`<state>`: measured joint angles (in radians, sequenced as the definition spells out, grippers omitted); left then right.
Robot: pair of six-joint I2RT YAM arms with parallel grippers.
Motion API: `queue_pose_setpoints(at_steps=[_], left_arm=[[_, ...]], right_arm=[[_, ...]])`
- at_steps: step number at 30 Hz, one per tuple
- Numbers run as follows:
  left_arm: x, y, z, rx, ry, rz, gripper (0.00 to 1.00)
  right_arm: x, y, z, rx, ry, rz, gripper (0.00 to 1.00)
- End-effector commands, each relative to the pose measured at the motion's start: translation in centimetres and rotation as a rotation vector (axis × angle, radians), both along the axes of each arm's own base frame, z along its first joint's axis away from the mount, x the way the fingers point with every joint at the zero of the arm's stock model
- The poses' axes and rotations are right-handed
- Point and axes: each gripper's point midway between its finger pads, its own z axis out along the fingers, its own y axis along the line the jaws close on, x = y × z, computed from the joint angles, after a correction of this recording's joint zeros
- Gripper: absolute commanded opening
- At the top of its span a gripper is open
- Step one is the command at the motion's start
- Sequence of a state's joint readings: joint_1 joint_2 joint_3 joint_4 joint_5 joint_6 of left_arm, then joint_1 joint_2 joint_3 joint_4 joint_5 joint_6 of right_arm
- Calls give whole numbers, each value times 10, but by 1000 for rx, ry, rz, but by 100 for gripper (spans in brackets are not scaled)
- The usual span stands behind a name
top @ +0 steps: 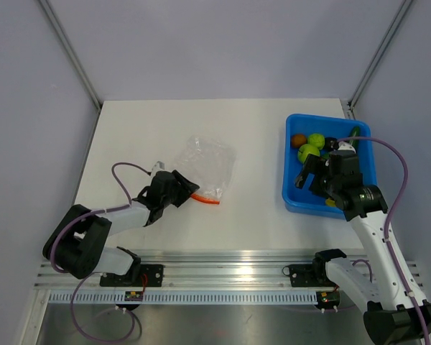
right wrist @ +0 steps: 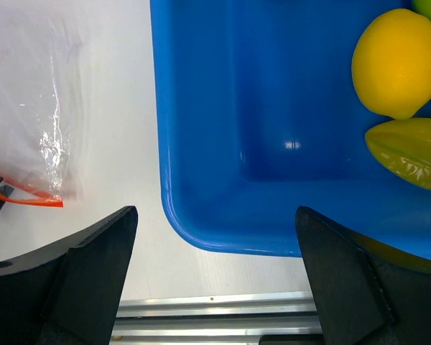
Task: Place the food in the zip-top bag and seal the zipper
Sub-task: Pick up the zipper food storage bag at the center of the board.
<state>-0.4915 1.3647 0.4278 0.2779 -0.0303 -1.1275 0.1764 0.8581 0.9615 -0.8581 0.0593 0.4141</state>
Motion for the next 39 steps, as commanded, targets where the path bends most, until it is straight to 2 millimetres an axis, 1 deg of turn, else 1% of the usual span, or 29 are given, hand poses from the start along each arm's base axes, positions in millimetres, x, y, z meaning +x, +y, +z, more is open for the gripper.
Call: queue_pose_setpoints(at_steps=[1,4,5,7,10,11,12,13,14,15,16,17,18,19,20,21,22,23,24,25,26,27,28,30,31,33,34,36,39], left_arm=[[23,-8,31,-74,-115,28,54],[24,-5,33,-58,-126,35,47],[25,-5,34,-43,-133,30,42],[26,-2,30,-10,-121,25,37],[31,-1,32,12,-124,20,28],[32,0,32,25,-128,15,27],[33,1,32,36,-126,17,23],[34,1,31,44,-126,14,21],[34,3,29,62,-122,8,19],[36,4,31,71,-126,12,18],[37,6,32,81,-130,8,9],[35,8,29,97,-112,5,3],[39,8,37,96,-118,5,0],[39,8,39,109,-115,-6,0],[34,11,39,126,-84,-10,0],[33,9,44,121,-72,-24,0],[38,3,61,106,-84,-38,0],[27,4,60,123,-22,-59,0],[24,1,65,117,1,-78,0],[30,-7,88,91,-18,-101,0],[21,-5,86,106,35,-112,0],[19,-10,98,85,30,-136,0],[17,-11,105,75,31,-142,0],[12,-14,116,55,34,-157,0],[9,-14,122,45,27,-162,0],[4,-17,126,24,29,-180,0],[2,-17,131,13,16,-184,0],[-1,-19,133,-3,15,-198,0],[-5,-20,134,-9,17,-208,0]], right_arm=[[0,3,4,10,-25,17,98],[-1,4,4,12,-30,22,98],[-1,6,4,16,-28,31,98],[1,9,2,19,-18,51,97],[2,17,3,14,-13,95,95],[2,25,7,33,-25,134,95],[1,36,11,24,-48,187,95],[1,42,11,12,-49,213,95],[5,40,16,-29,-64,203,95],[6,47,17,-59,-67,234,95],[6,64,19,-85,-58,297,95],[9,69,21,-135,-70,301,95],[11,78,22,-167,-78,325,96],[8,107,24,-202,-83,408,96],[14,110,26,-272,-102,394,96],[16,121,27,-309,-114,411,97],[21,140,24,-352,-114,438,97],[18,158,25,-400,-140,471,97],[20,174,27,-418,-167,498,98],[25,193,22,-449,-167,525,98],[20,212,23,-466,-190,568,98],[22,225,24,-478,-208,596,99],[26,243,23,-486,-215,617,99],[24,265,22,-497,-241,669,99],[28,280,23,-486,-258,679,99],[31,294,23,-481,-279,696,98],[33,301,19,-486,-279,701,97],[37,309,17,-472,-295,707,96],[40,317,10,-465,-301,709,90]])
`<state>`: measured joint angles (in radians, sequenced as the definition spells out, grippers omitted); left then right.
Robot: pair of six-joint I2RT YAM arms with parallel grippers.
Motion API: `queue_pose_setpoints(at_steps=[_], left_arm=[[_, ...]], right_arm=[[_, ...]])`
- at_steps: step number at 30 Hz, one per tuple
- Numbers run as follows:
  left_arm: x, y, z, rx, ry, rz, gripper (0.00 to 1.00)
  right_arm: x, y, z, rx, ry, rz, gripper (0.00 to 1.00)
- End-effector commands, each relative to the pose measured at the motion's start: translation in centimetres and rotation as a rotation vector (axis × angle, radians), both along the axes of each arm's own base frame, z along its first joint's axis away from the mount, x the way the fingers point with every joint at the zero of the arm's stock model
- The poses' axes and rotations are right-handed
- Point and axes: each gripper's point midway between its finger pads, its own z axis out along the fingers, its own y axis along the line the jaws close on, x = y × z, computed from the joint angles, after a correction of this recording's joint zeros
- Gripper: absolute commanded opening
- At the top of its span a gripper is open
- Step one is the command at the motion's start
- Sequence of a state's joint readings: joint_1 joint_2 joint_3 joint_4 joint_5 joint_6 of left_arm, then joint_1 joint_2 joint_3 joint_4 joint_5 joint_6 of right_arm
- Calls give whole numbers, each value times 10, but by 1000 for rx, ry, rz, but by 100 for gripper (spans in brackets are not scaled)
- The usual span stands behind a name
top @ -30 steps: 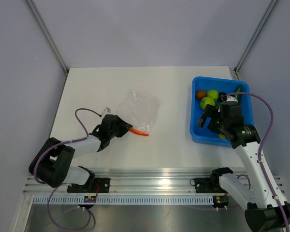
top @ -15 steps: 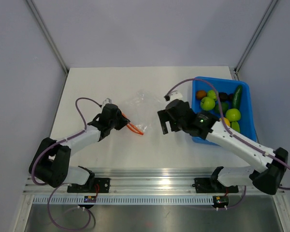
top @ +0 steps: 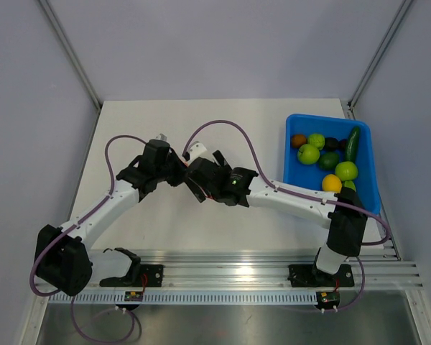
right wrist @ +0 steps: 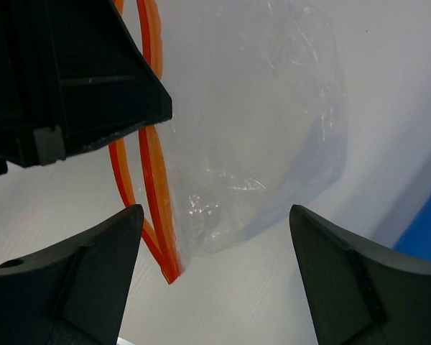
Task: Place the food in the zip-top bag and seal the zipper
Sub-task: Pick up the zipper food storage bag at the center of the board.
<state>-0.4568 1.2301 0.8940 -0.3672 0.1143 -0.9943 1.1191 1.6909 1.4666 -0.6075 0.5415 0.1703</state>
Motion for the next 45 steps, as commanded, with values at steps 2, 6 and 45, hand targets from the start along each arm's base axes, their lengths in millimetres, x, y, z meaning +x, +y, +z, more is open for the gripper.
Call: queue_pose_setpoints(at_steps=[2,6,45], left_arm=[[-9,-7,15,-45,-6,-51,0],[-11,-9,15,-57,-5,-58,0],[-17,9,110,-2,-222,-170,70]], right_arm=[[15,24,24,92,-76,-2,89],[13,32,20,124,-57,-1,88],[29,-30,34,561,51,-306,0]])
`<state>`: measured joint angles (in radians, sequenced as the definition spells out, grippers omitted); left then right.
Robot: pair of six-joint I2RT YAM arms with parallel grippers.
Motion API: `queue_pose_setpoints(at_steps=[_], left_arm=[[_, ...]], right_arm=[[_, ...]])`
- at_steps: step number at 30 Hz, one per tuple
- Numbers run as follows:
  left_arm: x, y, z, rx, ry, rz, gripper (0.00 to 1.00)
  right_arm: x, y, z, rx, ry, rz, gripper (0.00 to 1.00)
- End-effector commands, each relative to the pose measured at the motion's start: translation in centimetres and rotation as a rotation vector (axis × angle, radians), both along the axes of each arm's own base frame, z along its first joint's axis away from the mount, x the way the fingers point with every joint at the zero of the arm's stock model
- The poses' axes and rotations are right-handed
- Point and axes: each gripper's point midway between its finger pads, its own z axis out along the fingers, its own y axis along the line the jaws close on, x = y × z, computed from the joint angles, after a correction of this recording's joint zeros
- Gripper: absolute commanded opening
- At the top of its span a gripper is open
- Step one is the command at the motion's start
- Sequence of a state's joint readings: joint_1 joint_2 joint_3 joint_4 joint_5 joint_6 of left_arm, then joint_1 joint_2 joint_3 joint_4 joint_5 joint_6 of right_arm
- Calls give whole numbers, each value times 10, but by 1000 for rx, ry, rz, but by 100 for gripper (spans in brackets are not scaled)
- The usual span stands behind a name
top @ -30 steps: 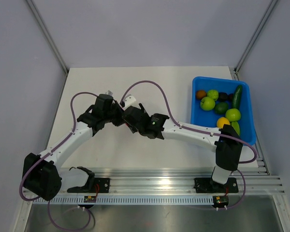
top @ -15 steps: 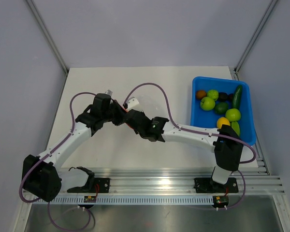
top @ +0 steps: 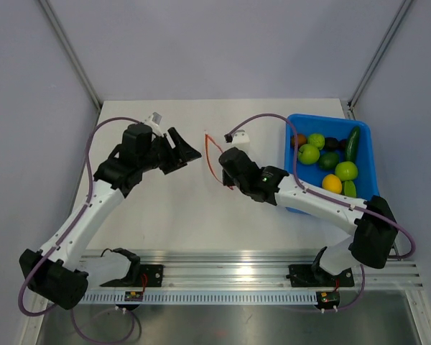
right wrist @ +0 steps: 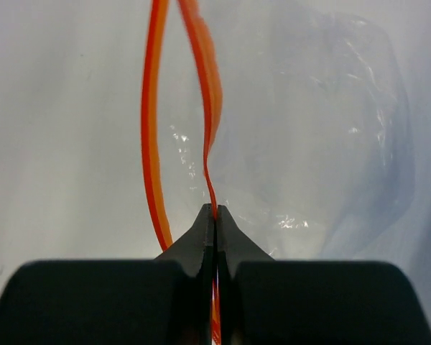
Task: Place the food in the zip-top bag and seal the zipper
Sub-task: Pick up the zipper food storage bag at the center of the board, then open the zipper of the food storage bag at the center of the board.
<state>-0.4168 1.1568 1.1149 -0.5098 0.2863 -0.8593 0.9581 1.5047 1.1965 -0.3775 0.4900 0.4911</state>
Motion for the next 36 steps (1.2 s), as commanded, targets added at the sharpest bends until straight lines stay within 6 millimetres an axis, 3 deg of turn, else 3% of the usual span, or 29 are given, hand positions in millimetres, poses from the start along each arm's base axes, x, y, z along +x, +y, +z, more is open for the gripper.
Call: queue_pose_setpoints(at_steps=[1,4,7,11,16,25,29,30,34,36], left_arm=[[-8,19,15,56,-77,25,68],[-8,13,-4,22,-44,8,68],[-1,2,-24,-15,-7,-15,78],[5,-9,-33,-54,13,-39,80],[13,-16,-40,-78,6,-46,77],[27,-31,-56,-95,40,-50,63],[35,-37,-63,-74,61,-44,50],[38,-37,-62,-68,64,-43,35],[47,-27,-67,33,87,-8,0],[46,-17,-59,81,70,3,0]], right_arm=[[-2,15,40,191,-30,-3,0],[-4,17,52,232,-35,7,0],[-5,17,58,244,-38,15,0],[-6,16,60,241,-40,16,0],[-9,16,58,252,-29,24,0],[-15,17,51,270,1,31,0],[-17,16,50,271,10,33,0],[-19,16,48,272,14,35,0],[-19,7,53,292,11,2,0],[-19,0,58,326,16,-12,0]])
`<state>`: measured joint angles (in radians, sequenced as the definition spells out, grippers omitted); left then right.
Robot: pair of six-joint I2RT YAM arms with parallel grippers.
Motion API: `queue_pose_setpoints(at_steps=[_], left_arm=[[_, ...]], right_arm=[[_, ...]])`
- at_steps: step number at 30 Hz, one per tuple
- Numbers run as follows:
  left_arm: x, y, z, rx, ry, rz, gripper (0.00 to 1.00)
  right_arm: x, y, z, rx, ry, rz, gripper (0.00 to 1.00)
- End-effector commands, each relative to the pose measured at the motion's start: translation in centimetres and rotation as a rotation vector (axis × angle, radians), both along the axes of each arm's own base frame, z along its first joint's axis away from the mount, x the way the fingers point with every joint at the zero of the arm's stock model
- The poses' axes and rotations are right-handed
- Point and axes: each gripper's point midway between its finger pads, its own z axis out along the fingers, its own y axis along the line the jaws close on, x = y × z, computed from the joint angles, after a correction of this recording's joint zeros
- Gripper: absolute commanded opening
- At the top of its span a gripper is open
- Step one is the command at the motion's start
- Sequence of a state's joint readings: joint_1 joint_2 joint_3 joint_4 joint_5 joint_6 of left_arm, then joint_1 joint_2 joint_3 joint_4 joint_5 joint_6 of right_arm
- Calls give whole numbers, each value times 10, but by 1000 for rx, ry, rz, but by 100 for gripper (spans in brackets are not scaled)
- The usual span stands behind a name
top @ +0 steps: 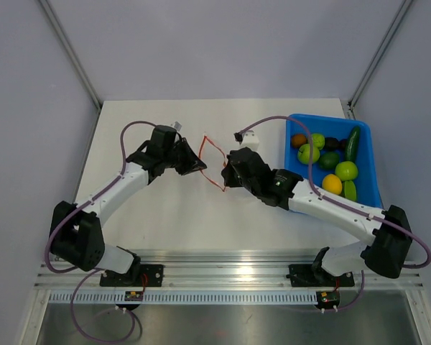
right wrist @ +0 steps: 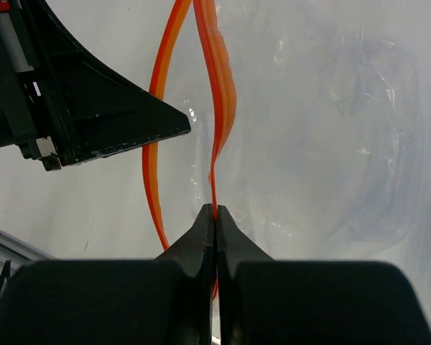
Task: Place the food in the zip-top bag and seal the zipper
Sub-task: Open the zipper of the food storage bag at the center of the board.
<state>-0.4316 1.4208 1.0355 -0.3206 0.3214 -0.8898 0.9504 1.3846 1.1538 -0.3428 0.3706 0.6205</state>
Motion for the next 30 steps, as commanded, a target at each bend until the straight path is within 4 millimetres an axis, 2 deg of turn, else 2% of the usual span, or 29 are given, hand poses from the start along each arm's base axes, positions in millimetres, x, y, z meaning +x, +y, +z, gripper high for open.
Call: queue_pose_setpoints(at_steps=[1,3,4,7,8,11,15,16,17,18,21,22,23,26,27,30], left_arm=[[17,15,43,66,-129,40,0],[12,25,61,108,-165,45,0],[16,29,83,122,-213,62,0],[10,43,105,228,-264,63,0],[5,50,123,296,-297,54,0],[-1,53,143,383,-333,33,0],[-7,42,132,422,-313,-29,0],[-8,38,125,425,-299,-46,0],[-7,34,117,425,-283,-65,0],[-9,31,102,434,-251,-88,0],[-11,17,77,431,-207,-144,0],[-12,15,68,436,-192,-151,0],[-13,7,61,424,-176,-176,0],[-15,-6,52,435,-166,-218,0],[-17,-12,45,447,-153,-240,0],[-16,-23,42,448,-153,-260,0]], right_arm=[[1,-11,26,109,-17,-36,0],[0,-16,33,147,-10,-35,0],[0,-18,35,156,-8,-38,0],[-2,-21,42,190,19,-52,0],[-1,-21,46,199,22,-59,0],[0,-17,42,227,53,-66,0],[3,-8,21,255,121,-94,0],[3,-8,16,259,134,-102,0],[3,-7,2,244,158,-113,0],[3,-7,-3,254,176,-127,0],[3,-17,-29,218,202,-188,1],[1,-24,-44,185,220,-210,2],[2,-30,-48,169,214,-234,4],[-5,-42,-57,132,223,-248,28],[-6,-44,-54,125,215,-244,47],[-7,-65,-30,77,139,-251,62]])
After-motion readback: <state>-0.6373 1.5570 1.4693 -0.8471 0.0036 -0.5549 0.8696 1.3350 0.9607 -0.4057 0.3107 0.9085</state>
